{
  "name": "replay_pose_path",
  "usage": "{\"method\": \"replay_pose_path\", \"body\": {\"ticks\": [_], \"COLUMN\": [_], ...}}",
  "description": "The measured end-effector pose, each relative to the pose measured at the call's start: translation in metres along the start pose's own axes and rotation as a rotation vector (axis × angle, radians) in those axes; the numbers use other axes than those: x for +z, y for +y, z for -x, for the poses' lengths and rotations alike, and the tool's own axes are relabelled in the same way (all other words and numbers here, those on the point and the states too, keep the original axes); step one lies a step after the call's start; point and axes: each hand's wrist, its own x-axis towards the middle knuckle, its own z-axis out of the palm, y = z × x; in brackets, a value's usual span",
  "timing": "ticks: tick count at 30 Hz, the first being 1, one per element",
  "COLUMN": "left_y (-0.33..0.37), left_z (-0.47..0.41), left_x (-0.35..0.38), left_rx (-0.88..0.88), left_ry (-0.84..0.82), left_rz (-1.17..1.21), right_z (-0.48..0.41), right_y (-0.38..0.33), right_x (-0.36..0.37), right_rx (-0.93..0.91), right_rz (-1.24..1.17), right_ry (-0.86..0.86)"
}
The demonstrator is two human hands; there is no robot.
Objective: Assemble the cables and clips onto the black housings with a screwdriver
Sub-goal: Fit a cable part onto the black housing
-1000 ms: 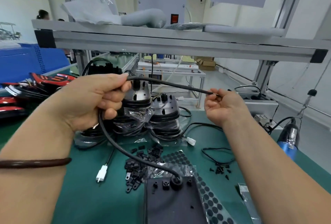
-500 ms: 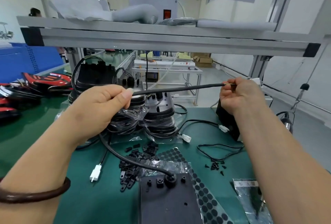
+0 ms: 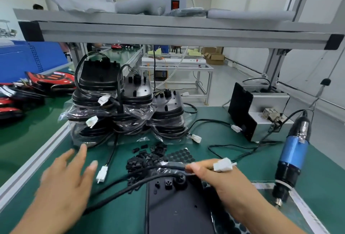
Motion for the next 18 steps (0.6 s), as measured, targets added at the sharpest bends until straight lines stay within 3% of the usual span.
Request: {"method": "replay_pose_path", "body": {"ticks": [2,4,6,12,15,18], "left_y": [0.029,0.06,0.083,0.106,0.1,0.097], "left_z": [0.025,0.043,0.05,0.027,0.015,0.006], "left_x": [-0.005,-0.006,0.002,0.019,0.024,0.025], "left_rx": [0.252,0.473,0.567,0.633,0.541,0.379], "left_ry": [0.054,-0.104,-0.256,-0.391,-0.423,-0.57], "left_rz": [0.008,0.091,0.07,0.008,0.024,0.248], "right_z": [-0.002,-0.005,-0.008,-0.013,-0.019,-0.023], "right_y": [0.004,0.006,0.008,0.008,0.004,0.005], "right_x": [0.003,0.004,0.006,0.01,0.013,0.01], "right_rx": [-0.006,-0.002,0.03,0.087,0.133,0.201], "right_rz": [-0.071,-0.127,-0.22,-0.352,-0.403,-0.526], "right_ry": [-0.004,0.008,0.0,-0.006,0.095,0.23]}}
